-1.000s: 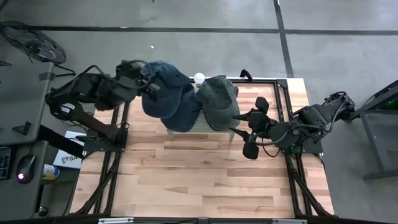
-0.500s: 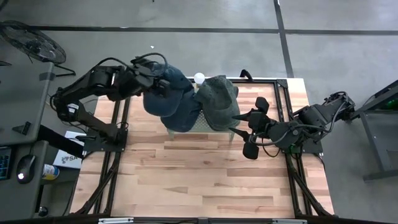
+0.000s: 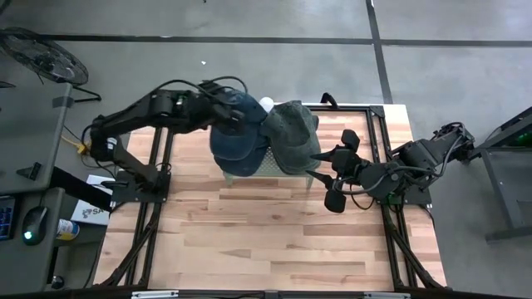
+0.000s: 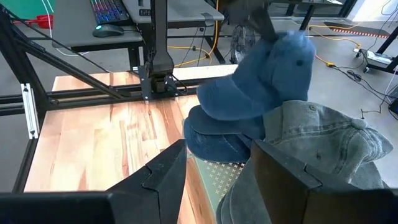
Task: Pick & Place hat
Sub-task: Stack the dark blue cap on the top of the dark blue cap on the shelf
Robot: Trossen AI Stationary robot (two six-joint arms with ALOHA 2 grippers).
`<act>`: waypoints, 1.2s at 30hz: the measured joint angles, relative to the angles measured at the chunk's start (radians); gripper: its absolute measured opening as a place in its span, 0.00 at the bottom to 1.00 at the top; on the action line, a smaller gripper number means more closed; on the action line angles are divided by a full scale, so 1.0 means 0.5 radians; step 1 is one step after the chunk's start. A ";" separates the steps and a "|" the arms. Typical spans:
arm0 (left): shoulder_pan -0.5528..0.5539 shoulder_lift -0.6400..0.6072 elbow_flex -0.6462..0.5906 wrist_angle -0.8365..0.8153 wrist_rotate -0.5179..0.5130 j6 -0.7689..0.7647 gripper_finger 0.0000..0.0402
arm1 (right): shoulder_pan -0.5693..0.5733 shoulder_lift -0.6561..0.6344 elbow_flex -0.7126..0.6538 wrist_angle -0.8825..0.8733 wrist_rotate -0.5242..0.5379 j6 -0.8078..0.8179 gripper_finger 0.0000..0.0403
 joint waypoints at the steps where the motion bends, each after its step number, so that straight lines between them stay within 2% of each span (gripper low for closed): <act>1: 0.001 0.029 -0.002 -0.001 0.008 0.001 0.00 | 0.000 0.000 0.000 -0.002 0.001 0.000 0.43; 12: 0.052 0.220 -0.001 0.107 0.164 0.069 0.00 | 0.000 0.000 0.000 -0.025 0.001 0.008 0.43; 24: 0.049 0.330 -0.001 0.153 0.212 0.127 0.01 | -0.001 0.000 0.000 -0.029 0.000 0.015 0.43; 28: 0.049 0.330 -0.001 0.167 0.230 0.165 0.09 | 0.000 0.000 0.000 -0.030 -0.001 0.015 0.43; 36: 0.047 0.324 -0.001 0.171 0.274 0.218 0.34 | 0.000 0.000 0.000 -0.031 -0.001 0.016 0.43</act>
